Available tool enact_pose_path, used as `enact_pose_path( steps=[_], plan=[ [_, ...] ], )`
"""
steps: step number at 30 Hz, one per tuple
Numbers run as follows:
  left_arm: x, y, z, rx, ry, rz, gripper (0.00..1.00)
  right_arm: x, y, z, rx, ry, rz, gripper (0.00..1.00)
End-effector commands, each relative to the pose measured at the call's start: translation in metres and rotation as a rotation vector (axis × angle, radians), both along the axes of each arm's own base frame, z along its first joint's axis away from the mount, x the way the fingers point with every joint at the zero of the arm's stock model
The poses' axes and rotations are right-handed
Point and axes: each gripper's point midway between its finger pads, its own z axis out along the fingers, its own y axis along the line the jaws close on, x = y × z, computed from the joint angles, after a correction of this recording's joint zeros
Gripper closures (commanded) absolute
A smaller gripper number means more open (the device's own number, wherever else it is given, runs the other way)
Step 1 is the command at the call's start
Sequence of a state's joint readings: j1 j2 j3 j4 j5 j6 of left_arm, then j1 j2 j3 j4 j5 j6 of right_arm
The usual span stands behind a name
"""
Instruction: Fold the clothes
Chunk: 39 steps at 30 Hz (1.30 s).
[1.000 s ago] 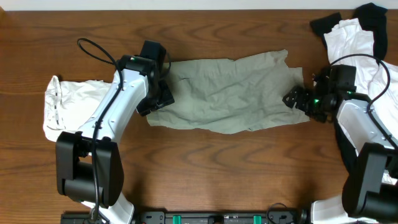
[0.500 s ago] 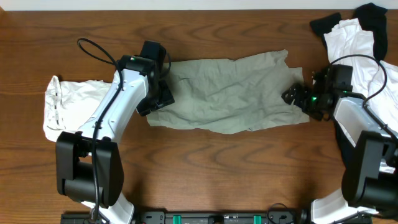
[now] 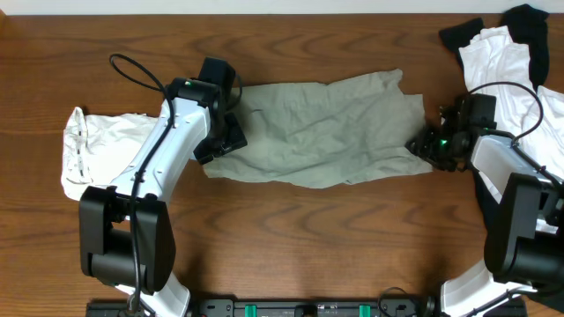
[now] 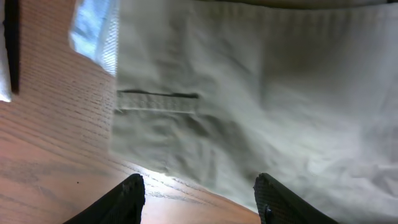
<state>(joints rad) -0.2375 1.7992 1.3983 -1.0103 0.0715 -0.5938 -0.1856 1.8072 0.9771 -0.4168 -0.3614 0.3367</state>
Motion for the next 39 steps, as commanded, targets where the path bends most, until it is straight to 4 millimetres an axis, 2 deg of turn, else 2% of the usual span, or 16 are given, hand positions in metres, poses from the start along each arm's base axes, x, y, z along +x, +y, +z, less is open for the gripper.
enact_pose_path(
  steps=[1, 5, 10, 12, 21, 28, 33, 36, 39],
  plan=[
    [-0.001, 0.004, 0.001, 0.017, -0.002, -0.015, 0.41, -0.006, 0.005, -0.009, 0.024, 0.030, 0.001, 0.64],
    [-0.001, 0.004, 0.001, 0.017, -0.003, -0.015, 0.41, -0.002, 0.003, -0.004, 0.015, 0.010, 0.000, 0.68],
    [-0.001, 0.004, 0.001, 0.017, -0.003, -0.015, 0.41, 0.004, 0.001, 0.012, -0.003, -0.040, -0.003, 0.93],
    [-0.001, 0.004, 0.001, 0.017, -0.003, -0.015, 0.41, 0.005, 0.000, 0.018, -0.008, -0.058, -0.004, 0.99],
    [-0.001, 0.004, 0.001, 0.017, -0.002, -0.015, 0.41, 0.003, -0.002, 0.040, -0.028, -0.094, -0.008, 0.99],
    [-0.002, 0.004, 0.001, 0.018, 0.001, -0.021, 0.41, -0.001, -0.001, 0.093, -0.048, -0.207, -0.009, 0.99],
    [-0.002, 0.004, 0.001, 0.018, 0.001, -0.022, 0.41, -0.018, -0.004, 0.132, -0.092, -0.273, -0.025, 0.99],
    [-0.002, 0.004, 0.001, 0.019, 0.001, -0.022, 0.41, -0.032, -0.013, 0.139, -0.151, -0.255, -0.056, 0.99],
    [-0.003, 0.004, 0.000, 0.019, 0.005, -0.022, 0.41, -0.047, -0.021, 0.133, -0.203, -0.189, -0.082, 0.99]
  ],
)
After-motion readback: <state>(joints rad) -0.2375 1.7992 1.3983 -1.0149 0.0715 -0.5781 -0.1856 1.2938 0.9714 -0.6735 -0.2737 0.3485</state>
